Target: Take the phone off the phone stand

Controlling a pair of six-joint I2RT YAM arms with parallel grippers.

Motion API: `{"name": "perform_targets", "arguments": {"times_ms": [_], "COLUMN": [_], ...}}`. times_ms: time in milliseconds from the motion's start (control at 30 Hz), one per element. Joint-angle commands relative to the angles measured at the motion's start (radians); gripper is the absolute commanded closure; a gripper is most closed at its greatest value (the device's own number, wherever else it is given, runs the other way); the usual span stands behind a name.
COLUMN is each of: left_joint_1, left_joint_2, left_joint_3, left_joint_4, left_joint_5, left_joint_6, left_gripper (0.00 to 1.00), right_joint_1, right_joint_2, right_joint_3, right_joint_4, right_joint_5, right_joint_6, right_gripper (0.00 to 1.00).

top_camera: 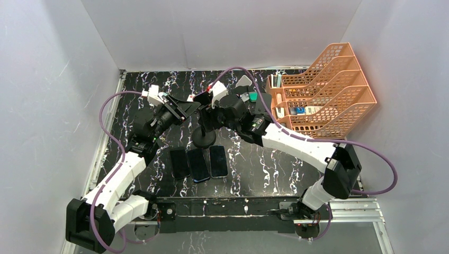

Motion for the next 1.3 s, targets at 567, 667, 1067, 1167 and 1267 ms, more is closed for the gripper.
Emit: {"name": "perform_targets", "arguments": {"times_ms": [567, 667, 1067, 1167, 1267], "left_joint_1": [0.003, 0.005, 0.008, 0.009, 0.009], "left_joint_2": [-0.029, -0.03, -0.016, -0.014, -0.014], "left_joint_3": [0.035, 0.013, -0.01, -0.022, -0.028], "left_joint_4": [-0.025, 0.02, 0.078, 0.1, 0.11], "left_joint_5": [0.019, 0.015, 0.006, 0.016, 0.036], "left_joint_6": [0.073, 0.039, -0.006, -0.017, -0.021], "left_gripper": [1.0, 1.0, 1.0, 1.0, 1.0], "right_joint_1": [-0.062, -0.092, -0.158, -0.177, -0.183], "right_joint_2": [-0.086, -0.114, -0.171, -0.179, -0.179], "right_joint_3": [-0.053, -0.103, -0.218, -0.243, -0.255], "right_joint_4": [-0.016, 0.017, 0.152, 0.19, 0.203], "right_joint_5": [-0.181, -0.24, -0.436, -0.484, -0.486], "right_joint_6": [0.161, 0.193, 0.32, 0.36, 0.371], "right_gripper": [0.99, 0.99, 0.99, 0.99, 0.99]}}
